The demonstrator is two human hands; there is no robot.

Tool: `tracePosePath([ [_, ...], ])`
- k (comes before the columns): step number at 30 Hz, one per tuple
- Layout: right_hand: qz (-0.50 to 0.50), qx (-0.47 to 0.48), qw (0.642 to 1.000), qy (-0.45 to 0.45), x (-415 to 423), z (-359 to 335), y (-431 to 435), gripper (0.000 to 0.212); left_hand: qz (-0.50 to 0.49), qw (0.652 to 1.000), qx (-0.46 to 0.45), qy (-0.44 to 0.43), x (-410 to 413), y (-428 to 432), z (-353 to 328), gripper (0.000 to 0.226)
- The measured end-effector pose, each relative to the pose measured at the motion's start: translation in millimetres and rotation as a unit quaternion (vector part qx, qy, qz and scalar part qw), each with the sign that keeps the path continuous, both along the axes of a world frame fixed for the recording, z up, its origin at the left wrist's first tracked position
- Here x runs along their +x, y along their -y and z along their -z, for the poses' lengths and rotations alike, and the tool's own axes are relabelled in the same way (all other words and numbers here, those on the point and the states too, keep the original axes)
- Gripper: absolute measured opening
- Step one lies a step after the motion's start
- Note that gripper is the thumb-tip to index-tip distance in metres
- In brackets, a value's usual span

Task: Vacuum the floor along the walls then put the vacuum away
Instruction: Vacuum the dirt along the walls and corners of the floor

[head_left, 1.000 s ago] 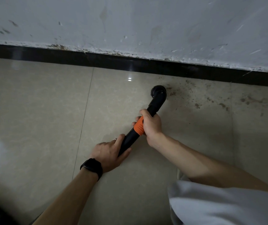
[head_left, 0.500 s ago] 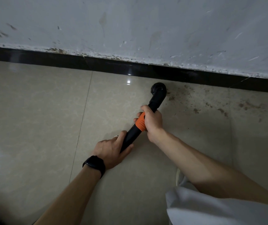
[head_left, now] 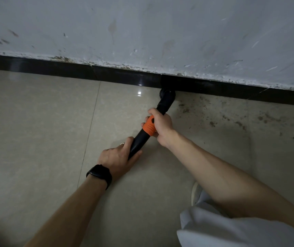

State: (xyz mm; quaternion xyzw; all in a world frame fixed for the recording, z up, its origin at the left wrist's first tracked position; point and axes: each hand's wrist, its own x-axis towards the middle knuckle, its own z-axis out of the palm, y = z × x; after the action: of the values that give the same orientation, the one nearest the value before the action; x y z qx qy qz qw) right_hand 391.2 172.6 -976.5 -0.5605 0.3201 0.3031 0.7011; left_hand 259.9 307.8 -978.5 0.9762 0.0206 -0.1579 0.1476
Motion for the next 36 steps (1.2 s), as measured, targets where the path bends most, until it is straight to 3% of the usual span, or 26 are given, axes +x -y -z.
tracePosePath([
  [4,0.027,0.023,0.998,-0.043,-24.4,-6.5,-5.5,0.023,0.036,0.999,-0.003,0.008,-21.2,-16.8,-5.9,0.052],
  [11,0.094,0.025,0.987,-0.125,-111.7,2.9,12.0,0.012,0.176,0.978,-0.007,0.109,-83.0,-34.9,-1.6,0.056],
  [22,0.052,-0.027,0.997,-0.054,-98.7,5.2,33.4,0.006,0.149,0.975,0.003,0.162,-81.3,7.3,0.8,0.043],
  [36,0.04,-0.036,0.998,-0.016,-71.9,8.8,38.0,0.009,0.121,0.981,0.006,0.153,-57.0,20.9,3.6,0.042],
])
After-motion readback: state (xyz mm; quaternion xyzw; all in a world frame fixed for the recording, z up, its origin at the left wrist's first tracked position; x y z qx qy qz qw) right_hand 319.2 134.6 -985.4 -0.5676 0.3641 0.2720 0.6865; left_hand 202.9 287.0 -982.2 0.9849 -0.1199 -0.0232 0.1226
